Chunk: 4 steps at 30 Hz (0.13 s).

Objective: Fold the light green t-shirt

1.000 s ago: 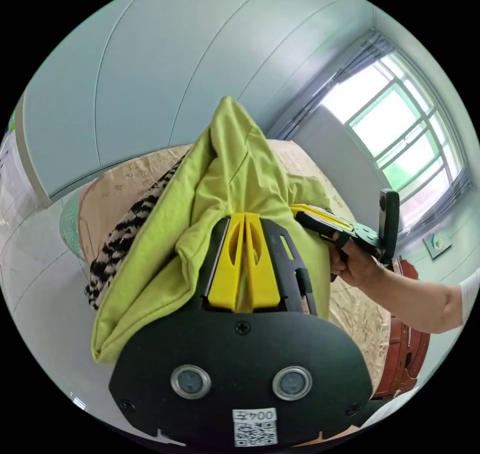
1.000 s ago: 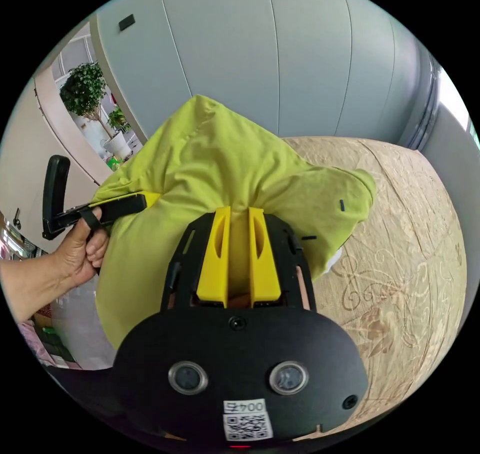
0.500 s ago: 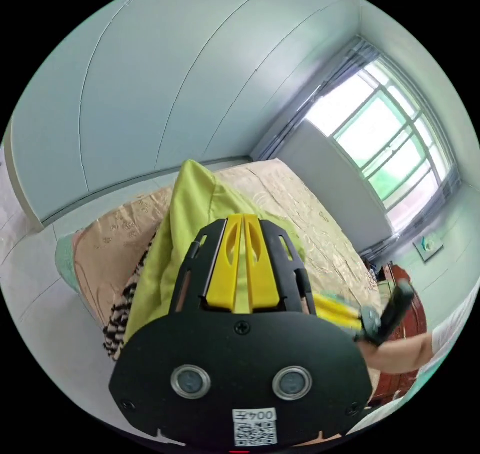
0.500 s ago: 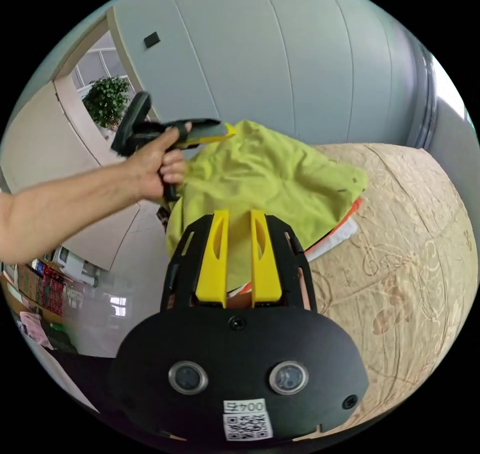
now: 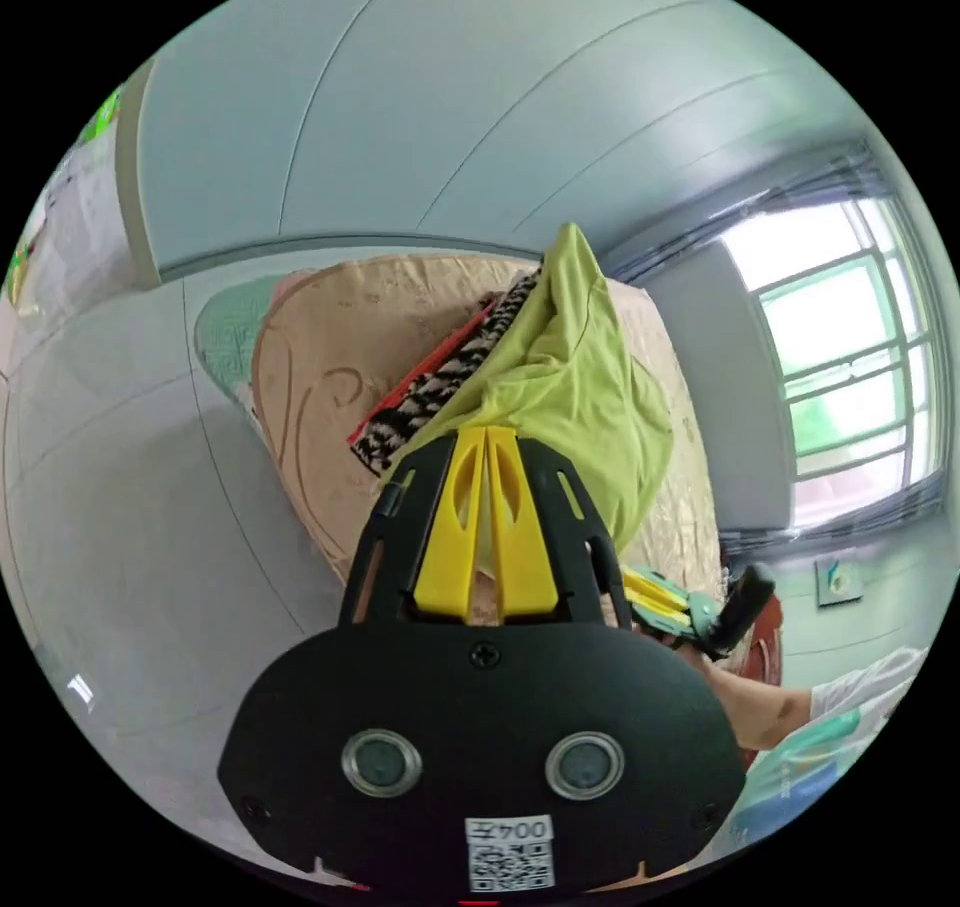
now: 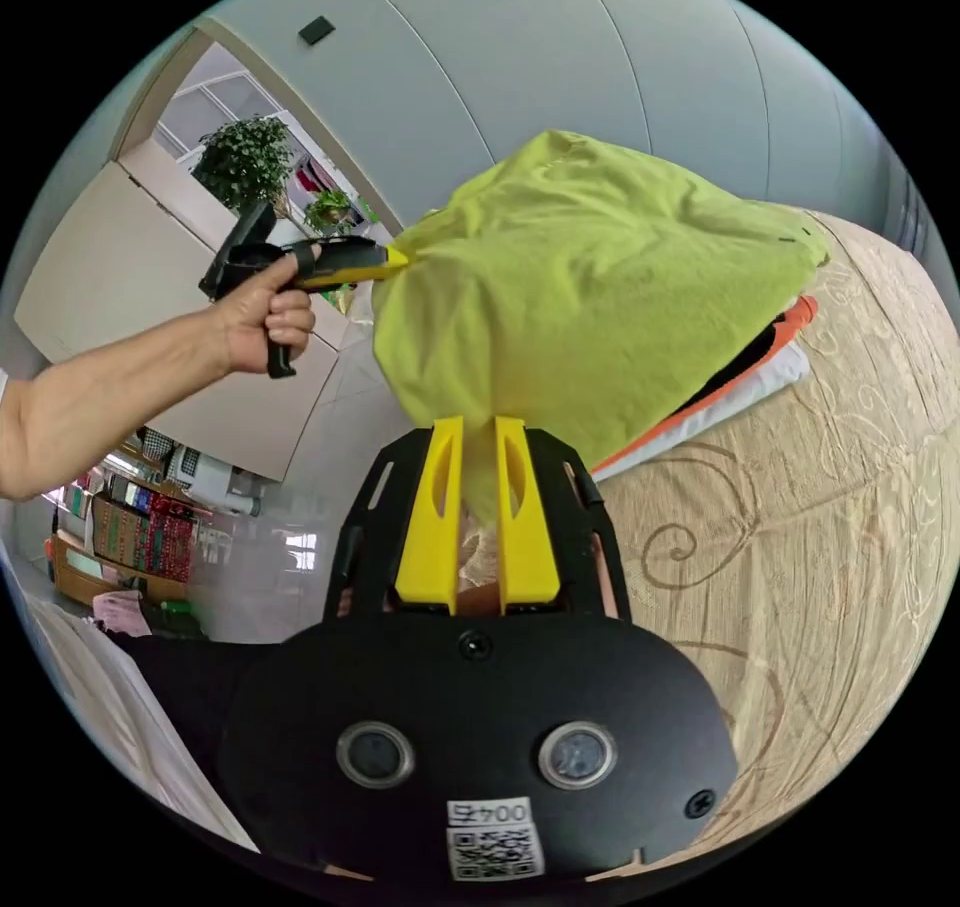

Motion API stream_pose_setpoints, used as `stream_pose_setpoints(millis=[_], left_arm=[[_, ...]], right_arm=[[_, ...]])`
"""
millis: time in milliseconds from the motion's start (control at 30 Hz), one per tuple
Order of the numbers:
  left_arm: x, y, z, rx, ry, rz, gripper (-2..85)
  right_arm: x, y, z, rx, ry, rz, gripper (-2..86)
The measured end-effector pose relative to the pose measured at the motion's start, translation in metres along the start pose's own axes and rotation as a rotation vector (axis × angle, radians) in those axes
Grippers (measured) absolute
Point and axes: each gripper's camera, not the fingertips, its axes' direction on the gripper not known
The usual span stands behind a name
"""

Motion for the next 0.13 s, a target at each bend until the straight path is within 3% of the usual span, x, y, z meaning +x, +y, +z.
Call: stream_pose_setpoints(millis=[133], left_arm=[[0.070, -0.027, -0.021, 0.199, -0.025, 0.182, 0.2]], right_arm=[[0.012, 0.018, -0.020, 0.094, -0.033, 0.009, 6.4]])
